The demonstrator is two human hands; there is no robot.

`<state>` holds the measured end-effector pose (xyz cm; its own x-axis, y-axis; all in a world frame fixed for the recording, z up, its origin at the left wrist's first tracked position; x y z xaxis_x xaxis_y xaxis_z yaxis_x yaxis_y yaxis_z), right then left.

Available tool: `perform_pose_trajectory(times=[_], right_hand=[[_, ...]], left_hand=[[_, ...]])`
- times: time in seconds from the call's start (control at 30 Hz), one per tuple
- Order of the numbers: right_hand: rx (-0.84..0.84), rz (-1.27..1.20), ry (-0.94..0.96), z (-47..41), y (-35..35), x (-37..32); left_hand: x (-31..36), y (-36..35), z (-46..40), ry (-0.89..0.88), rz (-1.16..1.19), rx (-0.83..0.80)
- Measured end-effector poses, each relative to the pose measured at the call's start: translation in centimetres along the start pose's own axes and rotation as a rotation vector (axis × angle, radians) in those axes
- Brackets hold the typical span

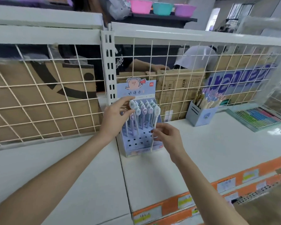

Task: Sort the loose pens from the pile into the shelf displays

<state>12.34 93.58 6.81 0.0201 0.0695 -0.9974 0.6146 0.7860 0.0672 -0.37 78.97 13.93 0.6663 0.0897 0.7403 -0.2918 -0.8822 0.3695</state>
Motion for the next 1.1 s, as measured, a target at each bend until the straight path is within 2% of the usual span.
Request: perform_pose_trajectory(times=[0.2,0.33,0.63,0.87,1.1], right_hand=[[-0.083,-0.025,-0.002,-1.8,0.4,0.4],[-0.131,0.014,0.011,-2.7,1.7,0.6],[-0.101,-0.056,0.033,-3.9,2.5,1.0],[-0.098,-0.041,0.035,-3.9,1.6,2.0],[-0.063,-0.102,0.057,-3.8,0.8,2.1]], left_hand=[[0.6,-1.0,-0.1,-0.023,-0.178,0.064],[1.1,-1.9,-0.3,-0.012,-0.217,0.093],[-0.7,-3.3,-0.3,-0.031,-0.429,0.093],[-1.0,-2.2,0.0,-0.05,-0.428,0.156],[-0.4,-2.0,0.4,-0.151,-0.513,0.202]])
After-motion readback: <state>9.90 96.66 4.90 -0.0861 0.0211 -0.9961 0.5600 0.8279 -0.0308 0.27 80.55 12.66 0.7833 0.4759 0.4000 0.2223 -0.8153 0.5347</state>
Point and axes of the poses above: each hand's wrist, its own z-axis away from the middle knuckle, its own y-axis out of the back of the hand, x = y × z, the point moved 8 cm from there along -z, towards the middle knuckle
